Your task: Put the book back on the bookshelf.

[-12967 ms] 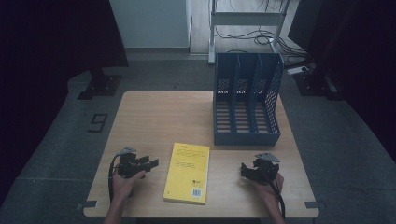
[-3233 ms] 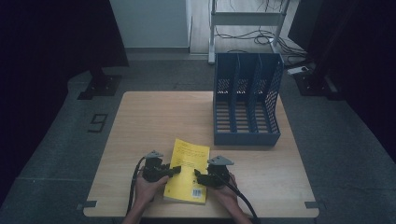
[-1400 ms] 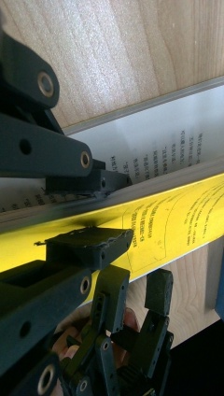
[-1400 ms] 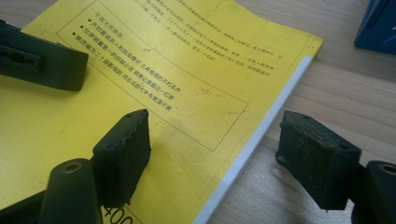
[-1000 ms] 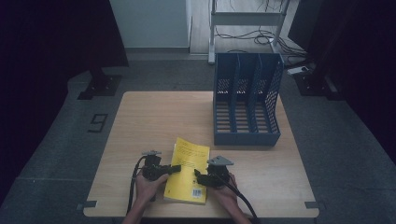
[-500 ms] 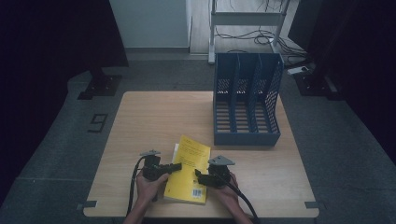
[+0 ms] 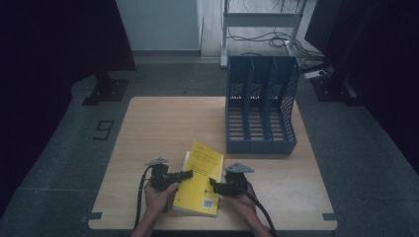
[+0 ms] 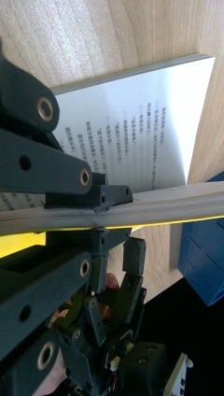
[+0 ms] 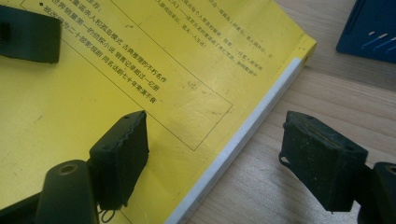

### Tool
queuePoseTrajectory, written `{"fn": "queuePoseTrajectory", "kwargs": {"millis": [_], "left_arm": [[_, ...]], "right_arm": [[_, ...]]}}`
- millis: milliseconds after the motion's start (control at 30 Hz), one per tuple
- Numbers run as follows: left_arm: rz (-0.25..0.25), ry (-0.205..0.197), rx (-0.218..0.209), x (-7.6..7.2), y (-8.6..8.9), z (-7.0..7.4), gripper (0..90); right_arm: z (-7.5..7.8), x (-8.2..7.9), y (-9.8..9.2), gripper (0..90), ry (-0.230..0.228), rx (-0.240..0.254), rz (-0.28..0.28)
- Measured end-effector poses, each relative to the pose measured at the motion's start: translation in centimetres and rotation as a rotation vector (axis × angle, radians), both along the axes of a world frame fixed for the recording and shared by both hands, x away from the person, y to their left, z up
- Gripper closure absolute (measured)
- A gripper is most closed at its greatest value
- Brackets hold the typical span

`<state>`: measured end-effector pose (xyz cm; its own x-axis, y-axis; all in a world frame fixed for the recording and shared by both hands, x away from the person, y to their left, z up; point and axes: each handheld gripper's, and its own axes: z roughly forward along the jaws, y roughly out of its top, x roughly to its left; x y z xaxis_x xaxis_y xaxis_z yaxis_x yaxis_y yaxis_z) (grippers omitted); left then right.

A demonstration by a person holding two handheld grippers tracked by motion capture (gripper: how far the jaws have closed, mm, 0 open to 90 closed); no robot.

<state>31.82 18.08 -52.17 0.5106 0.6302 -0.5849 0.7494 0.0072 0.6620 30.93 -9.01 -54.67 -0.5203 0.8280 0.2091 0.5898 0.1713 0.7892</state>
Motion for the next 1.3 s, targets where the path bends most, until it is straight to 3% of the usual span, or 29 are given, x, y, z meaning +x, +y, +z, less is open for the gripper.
{"fn": "queuePoseTrajectory", "kwargs": {"millis": [200,500,1100,1300], "left_arm": [[-0.002,-0.038,-0.024,-0.3,0.0,0.4,83.2],[-0.011,-0.064,-0.053,-0.5,0.0,0.9,83.3],[-0.02,-0.097,-0.086,-0.9,0.1,1.7,83.3],[-0.03,-0.095,-0.115,-0.9,0.2,1.9,83.4]], "right_arm": [[0.2,-0.1,-0.2,22.2,-0.005,0.028,0.014],[0.5,-0.1,-0.6,22.0,-0.004,0.073,0.024],[0.9,-0.1,-1.0,21.5,-0.007,0.129,0.038],[0.8,0.0,-1.0,20.1,0.003,0.144,0.044]]}}
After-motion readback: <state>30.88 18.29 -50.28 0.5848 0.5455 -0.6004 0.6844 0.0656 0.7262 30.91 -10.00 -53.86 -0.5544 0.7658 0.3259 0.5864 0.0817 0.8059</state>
